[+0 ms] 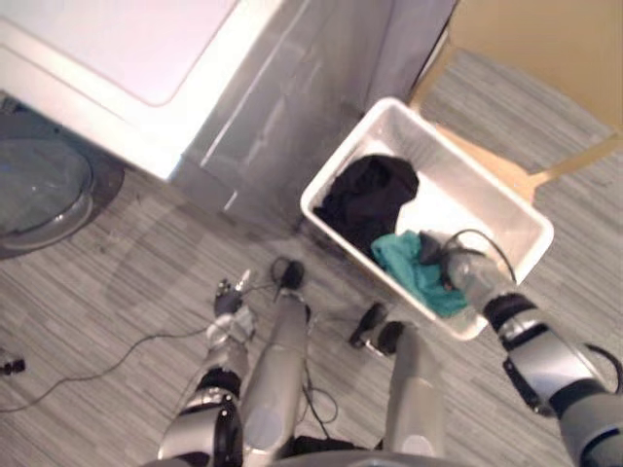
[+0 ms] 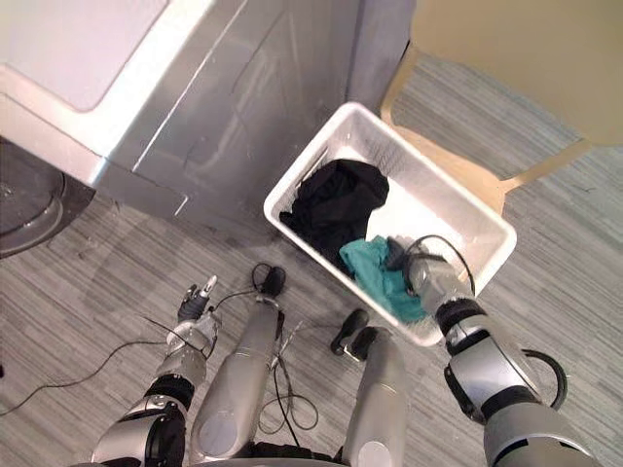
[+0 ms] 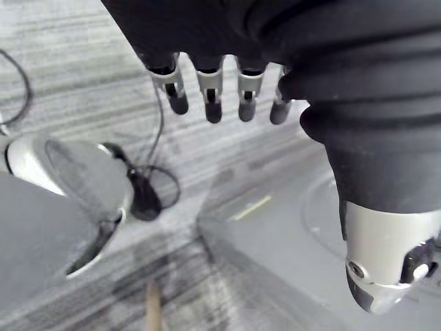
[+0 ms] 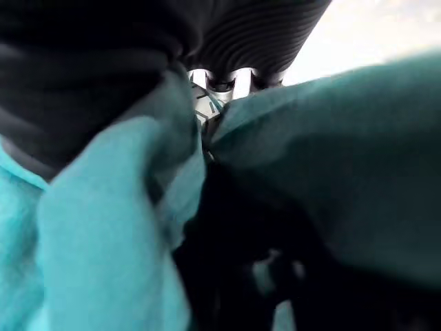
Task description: Pick up the laundry basket with both hands and put the clothes into the washing machine.
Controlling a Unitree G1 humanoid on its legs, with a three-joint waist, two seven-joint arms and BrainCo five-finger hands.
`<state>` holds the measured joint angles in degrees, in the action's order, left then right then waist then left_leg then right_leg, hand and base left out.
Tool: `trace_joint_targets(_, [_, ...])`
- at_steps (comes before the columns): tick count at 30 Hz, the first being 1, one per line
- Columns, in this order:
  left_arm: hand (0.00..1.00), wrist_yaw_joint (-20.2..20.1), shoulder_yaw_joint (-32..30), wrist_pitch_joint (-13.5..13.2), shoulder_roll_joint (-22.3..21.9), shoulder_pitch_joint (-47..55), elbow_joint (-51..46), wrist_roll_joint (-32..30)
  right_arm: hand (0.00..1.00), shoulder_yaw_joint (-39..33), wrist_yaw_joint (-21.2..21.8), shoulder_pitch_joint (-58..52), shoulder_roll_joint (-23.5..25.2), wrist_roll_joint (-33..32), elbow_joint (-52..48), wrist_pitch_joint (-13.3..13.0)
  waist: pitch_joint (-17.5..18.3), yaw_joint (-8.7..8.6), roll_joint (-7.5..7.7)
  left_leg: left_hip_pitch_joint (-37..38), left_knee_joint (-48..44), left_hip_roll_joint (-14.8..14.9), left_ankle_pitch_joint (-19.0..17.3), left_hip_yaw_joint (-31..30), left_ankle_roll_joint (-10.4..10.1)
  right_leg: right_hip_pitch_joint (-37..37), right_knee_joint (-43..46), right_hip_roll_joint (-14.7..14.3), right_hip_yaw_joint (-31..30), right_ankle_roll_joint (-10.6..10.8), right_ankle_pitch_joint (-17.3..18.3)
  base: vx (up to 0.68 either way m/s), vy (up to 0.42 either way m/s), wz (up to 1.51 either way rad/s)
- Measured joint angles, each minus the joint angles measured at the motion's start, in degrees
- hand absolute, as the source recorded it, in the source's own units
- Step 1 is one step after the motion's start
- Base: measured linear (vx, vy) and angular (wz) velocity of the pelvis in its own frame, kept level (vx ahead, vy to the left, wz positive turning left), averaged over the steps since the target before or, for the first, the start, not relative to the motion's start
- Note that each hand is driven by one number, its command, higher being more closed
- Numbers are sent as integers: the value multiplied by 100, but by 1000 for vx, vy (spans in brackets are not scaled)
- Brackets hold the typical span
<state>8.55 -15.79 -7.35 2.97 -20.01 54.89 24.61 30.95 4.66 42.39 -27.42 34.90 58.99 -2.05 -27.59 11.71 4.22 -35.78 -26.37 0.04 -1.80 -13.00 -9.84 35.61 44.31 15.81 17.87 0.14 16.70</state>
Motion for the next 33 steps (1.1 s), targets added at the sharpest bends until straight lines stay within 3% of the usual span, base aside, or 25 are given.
trace_joint_targets(4, [0,-107,479,49,243,367,187,-13,100,8,78,-53,-225,-186,-431,-13,-1,-61,2,919,877,147,302,218,89,-625,-700,-231,-168,15,-298,155,-30,-40])
trace_joint_targets(8, [0,-127,675,45,382,927,68,-51,100,-1057,-22,-402,-767,-840,-1857,36,51,-321,-7,1870,1656,363,470,233,172,-1528,-1619,-565,-224,91,-659,111,5,-31])
trace_joint_targets(12, [0,-179,920,22,317,1579,-647,-55,100,-2161,-134,-753,-1149,-880,-3199,144,690,-482,-41,2171,2190,313,622,231,252,-1763,-2044,-580,-219,233,-768,106,43,1])
trace_joint_targets(17, [0,-238,1366,-58,101,2089,-1694,-266,100,-2977,-495,-927,-1121,-827,-4270,225,1373,-468,-214,2492,2431,252,640,151,277,-2164,-2414,-555,-192,336,-829,133,44,4])
trace_joint_targets(19, [0,-188,1441,55,-51,2341,-2037,-278,100,-3194,-642,-924,-1102,-844,-4816,222,1585,-470,-272,2587,2463,221,640,39,277,-2281,-2489,-537,-197,352,-837,74,14,4])
trace_joint_targets(26, [0,-56,2002,364,74,3340,-3701,-254,100,-3549,-960,-959,-682,-1015,-5269,214,1802,-429,-403,2852,2629,259,670,103,316,-2449,-2563,-573,-288,397,-862,-32,3,-4])
trace_joint_targets(28, [0,-29,2218,479,71,3578,-4209,-245,100,-3548,-980,-1073,-654,-1029,-5497,177,1893,-312,-507,2879,2624,245,669,228,315,-2438,-2578,-574,-378,403,-925,-88,26,-14])
trace_joint_targets(31, [0,-331,3020,375,174,3332,-5419,-271,100,-3543,-980,-1098,-458,-1030,-5606,115,2019,-301,-568,2880,2625,233,667,294,313,-2428,-2655,-578,-450,445,-1008,-85,33,-15])
trace_joint_targets(33, [0,-589,3517,-53,92,2279,-6200,-277,100,-3535,-978,-1191,-215,-1067,-5871,50,2308,-395,-584,2874,2659,227,665,439,315,-2406,-2846,-607,-613,477,-1148,-87,60,-36])
